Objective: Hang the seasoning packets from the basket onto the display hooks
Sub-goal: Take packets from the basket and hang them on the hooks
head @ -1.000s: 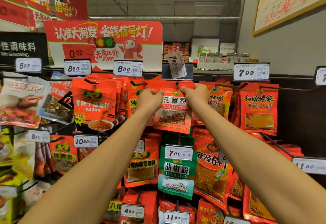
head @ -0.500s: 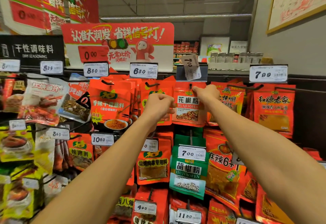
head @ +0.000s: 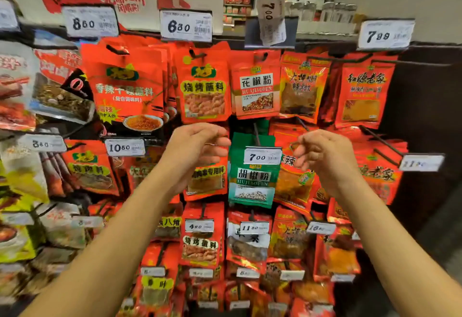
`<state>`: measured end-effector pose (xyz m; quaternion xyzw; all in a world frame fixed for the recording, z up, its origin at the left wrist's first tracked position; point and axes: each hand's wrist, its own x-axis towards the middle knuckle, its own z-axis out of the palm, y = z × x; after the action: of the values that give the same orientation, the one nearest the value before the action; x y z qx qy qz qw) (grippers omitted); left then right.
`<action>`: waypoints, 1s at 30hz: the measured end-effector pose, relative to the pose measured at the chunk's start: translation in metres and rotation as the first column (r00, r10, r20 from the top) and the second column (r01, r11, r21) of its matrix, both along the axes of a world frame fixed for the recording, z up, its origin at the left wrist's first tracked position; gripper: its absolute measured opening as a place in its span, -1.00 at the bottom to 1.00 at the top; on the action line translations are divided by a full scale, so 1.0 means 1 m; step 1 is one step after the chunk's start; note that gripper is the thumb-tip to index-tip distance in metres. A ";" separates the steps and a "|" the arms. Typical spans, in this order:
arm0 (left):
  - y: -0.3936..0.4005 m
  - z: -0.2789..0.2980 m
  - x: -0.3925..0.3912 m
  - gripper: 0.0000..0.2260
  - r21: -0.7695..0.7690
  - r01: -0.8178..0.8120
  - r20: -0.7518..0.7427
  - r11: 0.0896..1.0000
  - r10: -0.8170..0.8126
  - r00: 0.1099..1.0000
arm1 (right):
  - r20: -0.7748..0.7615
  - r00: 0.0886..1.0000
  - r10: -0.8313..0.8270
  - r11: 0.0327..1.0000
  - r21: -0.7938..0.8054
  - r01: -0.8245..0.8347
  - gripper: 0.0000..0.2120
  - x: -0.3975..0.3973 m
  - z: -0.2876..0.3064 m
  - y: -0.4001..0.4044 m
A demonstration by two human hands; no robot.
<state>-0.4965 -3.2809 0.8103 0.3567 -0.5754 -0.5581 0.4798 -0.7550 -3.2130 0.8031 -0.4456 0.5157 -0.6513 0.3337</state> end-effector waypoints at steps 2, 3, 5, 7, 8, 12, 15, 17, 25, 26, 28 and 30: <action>0.013 -0.032 0.006 -0.80 0.076 0.021 -0.018 0.997 -0.019 1.000 | 0.060 0.998 0.018 0.996 0.088 -0.023 -0.83 0.001 -0.033 0.019; 0.019 -0.051 0.009 -0.79 0.126 0.014 -0.021 0.992 -0.012 1.000 | 0.084 0.996 0.019 0.990 0.134 -0.030 -0.81 0.000 -0.051 0.028; 0.033 -0.093 0.014 -0.79 0.236 -0.019 0.000 0.971 0.020 1.000 | 0.116 0.993 0.009 0.972 0.230 -0.035 -0.79 -0.002 -0.092 0.044; 0.050 -0.140 0.017 -0.80 0.368 -0.060 0.037 0.928 0.050 0.998 | 0.151 0.989 -0.013 0.935 0.353 -0.041 -0.78 -0.004 -0.138 0.057; 0.060 -0.162 0.017 -0.80 0.438 -0.076 0.053 0.896 0.059 0.997 | 0.163 0.986 -0.028 0.908 0.416 -0.043 -0.78 -0.004 -0.161 0.063; 0.099 -0.251 0.012 -0.83 0.662 -0.181 0.124 0.727 0.131 0.984 | 0.147 0.988 -0.045 0.741 0.668 -0.065 -0.82 -0.003 -0.259 0.084; 0.125 -0.318 0.007 -0.85 0.755 -0.255 0.217 0.604 0.137 0.966 | 0.123 0.992 -0.022 0.606 0.791 -0.084 -0.85 0.002 -0.332 0.100; 0.143 -0.364 0.004 -0.86 0.808 -0.302 0.271 0.505 0.136 0.953 | 0.115 0.993 -0.007 0.514 0.853 -0.095 -0.85 0.006 -0.378 0.112; 0.220 -0.561 0.002 -0.88 0.910 -0.408 0.407 0.070 0.017 0.913 | 0.127 0.990 0.054 0.151 0.979 -0.133 -0.77 0.029 -0.583 0.181; 0.224 -0.586 0.003 -0.86 0.917 -0.396 0.396 0.052 0.004 0.918 | 0.130 0.989 0.068 0.110 0.984 -0.137 -0.74 0.031 -0.609 0.185; 0.227 -0.636 0.004 -0.85 0.918 -0.395 0.396 0.041 -0.023 0.918 | 0.132 0.987 0.095 0.037 0.990 -0.136 -0.72 0.034 -0.662 0.190; 0.227 -0.687 0.008 -0.88 0.898 -0.435 0.440 0.070 -0.077 0.895 | 0.153 0.978 0.142 -0.025 0.988 -0.151 -0.78 0.036 -0.717 0.194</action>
<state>-0.4886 -3.0539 0.1238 0.7529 -0.0787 -0.6506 0.0604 -0.7189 -3.0194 0.0859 -0.1270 0.7735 -0.0559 0.6185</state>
